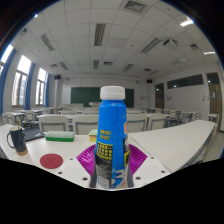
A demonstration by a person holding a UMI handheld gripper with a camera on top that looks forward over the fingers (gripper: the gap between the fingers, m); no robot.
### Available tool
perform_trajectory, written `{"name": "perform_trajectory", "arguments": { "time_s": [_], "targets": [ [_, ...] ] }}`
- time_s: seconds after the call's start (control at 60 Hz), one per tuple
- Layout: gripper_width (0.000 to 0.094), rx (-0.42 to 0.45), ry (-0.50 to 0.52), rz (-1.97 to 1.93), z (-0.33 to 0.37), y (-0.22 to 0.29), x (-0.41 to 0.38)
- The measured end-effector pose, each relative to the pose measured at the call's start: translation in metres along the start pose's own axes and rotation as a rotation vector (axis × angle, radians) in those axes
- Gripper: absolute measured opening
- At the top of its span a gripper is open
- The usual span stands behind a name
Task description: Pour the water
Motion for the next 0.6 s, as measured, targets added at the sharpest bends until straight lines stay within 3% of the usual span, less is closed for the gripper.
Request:
{"name": "perform_trajectory", "arguments": {
  "time_s": [0.133, 0.2, 0.433, 0.6],
  "targets": [
    [0.0414, -0.012, 0.020, 0.065, 0.000, 0.008, -0.009],
    [0.0415, 0.032, 0.004, 0.197, 0.003, 0.026, -0.018],
    [0.0416, 0.336, 0.014, 0.895, 0.026, 0.125, -0.133],
    [0.0416, 0.598, -0.009, 1.558, 0.049, 0.151, -0.202]
  ]
}}
Point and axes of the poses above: the point between the fingertips, and its own axes, seen from behind it with the camera up: x to the right, y up, z backward, against the way the camera looks, the point moved 8 cm from there along z, backward, against the way the camera looks, and after that the axes turned 10 degrees about -y, right-handed, at the moved point
